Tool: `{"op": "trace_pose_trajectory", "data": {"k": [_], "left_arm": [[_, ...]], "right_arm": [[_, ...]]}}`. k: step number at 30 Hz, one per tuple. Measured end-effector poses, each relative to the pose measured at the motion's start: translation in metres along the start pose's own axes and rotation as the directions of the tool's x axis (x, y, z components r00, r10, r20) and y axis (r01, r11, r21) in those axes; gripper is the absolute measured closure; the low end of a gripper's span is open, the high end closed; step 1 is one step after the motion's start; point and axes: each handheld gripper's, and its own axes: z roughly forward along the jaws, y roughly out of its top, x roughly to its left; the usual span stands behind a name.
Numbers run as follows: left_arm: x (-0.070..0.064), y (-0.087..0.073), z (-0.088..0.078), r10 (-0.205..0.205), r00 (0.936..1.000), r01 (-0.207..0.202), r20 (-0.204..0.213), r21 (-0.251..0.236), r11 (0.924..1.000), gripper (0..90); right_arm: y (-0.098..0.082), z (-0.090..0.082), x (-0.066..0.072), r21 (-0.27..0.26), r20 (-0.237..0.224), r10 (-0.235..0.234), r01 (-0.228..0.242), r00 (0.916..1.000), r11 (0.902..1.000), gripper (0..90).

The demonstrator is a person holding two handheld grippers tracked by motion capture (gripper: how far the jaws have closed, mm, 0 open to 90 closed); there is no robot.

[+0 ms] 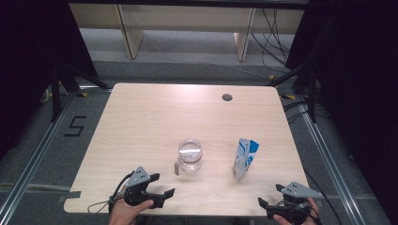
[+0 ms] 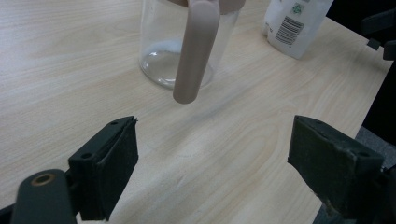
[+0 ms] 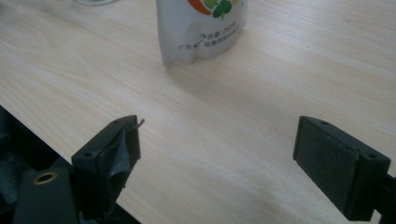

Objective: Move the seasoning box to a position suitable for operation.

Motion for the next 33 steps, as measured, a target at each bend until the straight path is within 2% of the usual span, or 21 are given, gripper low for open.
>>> {"op": "trace_pose_trajectory", "data": {"k": [2,3,5,6,8,9,10,12,13,15,18,19,20,21,22,23,25,28,30,31,33], "left_arm": [[0.0,0.0,-0.001,0.005,0.9999,-0.005,-0.015,0.006,1.0,15.0],[0.001,0.0,-0.001,0.003,0.9998,-0.003,-0.018,0.001,1.0,15.0],[0.0,0.0,-0.002,0.0,0.9995,0.0,-0.032,-0.002,1.0,15.0],[0.001,0.0,-0.001,0.0,0.9995,-0.001,-0.032,-0.005,1.0,15.0],[0.001,0.001,-0.001,0.002,0.9991,-0.003,-0.042,-0.007,1.0,15.0],[0.001,0.001,-0.001,0.003,0.9987,-0.004,-0.05,-0.007,1.0,15.0],[0.0,0.001,-0.002,0.002,0.9984,-0.003,-0.056,-0.009,1.0,15.1],[0.002,0.001,-0.002,0.01,0.9983,-0.011,-0.057,-0.008,0.9999,15.1],[0.002,0.001,-0.002,0.002,0.998,-0.003,-0.063,-0.015,0.9999,15.1],[0.002,0.001,-0.002,-0.003,0.9976,0.002,-0.069,-0.018,0.9998,15.2],[0.002,0.002,-0.002,0.016,0.9964,-0.016,-0.083,-0.01,0.9998,15.3],[0.001,0.003,-0.001,0.01,0.9964,-0.012,-0.084,-0.018,0.9998,15.4],[0.001,0.003,0.0,0.018,0.9972,-0.019,-0.073,-0.014,0.9997,15.4],[0.0,0.003,0.0,0.022,0.9963,-0.023,-0.083,-0.016,0.9996,15.5],[0.001,0.005,0.0,0.05,0.9955,-0.05,-0.081,-0.003,0.9987,15.5],[-0.001,0.005,0.002,0.033,0.9956,-0.035,-0.087,-0.018,0.9992,15.5],[-0.002,0.007,0.004,0.036,0.9959,-0.038,-0.082,-0.019,0.9991,15.6],[-0.003,0.011,0.005,0.061,0.9943,-0.063,-0.088,-0.02,0.9978,16.2],[-0.004,0.013,0.005,0.056,0.9935,-0.059,-0.099,-0.026,0.9979,17.1],[-0.003,0.015,0.005,0.074,0.992,-0.077,-0.103,-0.021,0.9968,18.1],[-0.004,0.017,0.007,0.071,0.9923,-0.074,-0.101,-0.024,0.997,19.1]], "right_arm": [[0.0,0.0,0.0,-0.001,0.001,-0.002,0.002,1.0,1.0,15.6],[0.0,0.0,0.002,0.006,0.003,0.029,-0.029,0.9996,0.9996,15.6],[0.001,0.002,-0.001,0.004,0.01,-0.003,0.003,0.9999,1.0,15.6],[0.002,0.001,-0.001,0.003,0.029,-0.004,0.004,0.9996,1.0,15.7],[0.002,-0.001,-0.001,-0.004,0.021,-0.011,0.011,0.9997,0.9999,15.7],[0.001,-0.003,0.003,0.012,0.016,0.049,-0.049,0.9987,0.9987,15.7],[0.002,-0.002,-0.001,-0.011,0.016,-0.004,0.005,0.9999,0.9999,15.6],[0.002,-0.001,-0.001,-0.025,0.019,0.004,-0.003,0.9998,0.9997,15.6],[0.002,-0.002,0.001,-0.022,0.017,0.027,-0.027,0.9995,0.9994,15.6],[0.003,-0.001,0.002,-0.026,0.016,0.028,-0.027,0.9995,0.9993,15.6],[0.004,0.001,0.002,-0.029,0.027,0.026,-0.026,0.9993,0.9993,15.7],[0.004,0.001,-0.002,-0.038,0.021,-0.008,0.009,0.9997,0.9992,15.7],[0.004,0.0,0.002,-0.026,0.018,0.04,-0.039,0.9991,0.9989,15.7],[0.004,0.0,0.002,-0.03,0.017,0.029,-0.028,0.9994,0.9991,15.8],[0.004,0.0,-0.001,-0.036,0.014,0.005,-0.004,0.9999,0.9993,15.9],[0.004,0.0,-0.001,-0.036,0.014,0.005,-0.004,0.9999,0.9993,15.9],[0.004,0.0,0.0,-0.039,0.009,0.003,-0.003,1.0,0.9992,16.2],[0.004,0.0,0.0,-0.039,0.011,0.002,-0.002,0.9999,0.9992,16.5],[0.003,0.0,0.0,-0.04,0.013,0.005,-0.005,0.9999,0.9992,16.6],[0.003,0.0,-0.001,-0.042,0.021,0.004,-0.003,0.9998,0.9991,16.5],[0.003,0.001,-0.001,-0.039,0.04,0.01,-0.008,0.9992,0.9992,16.6]]}}
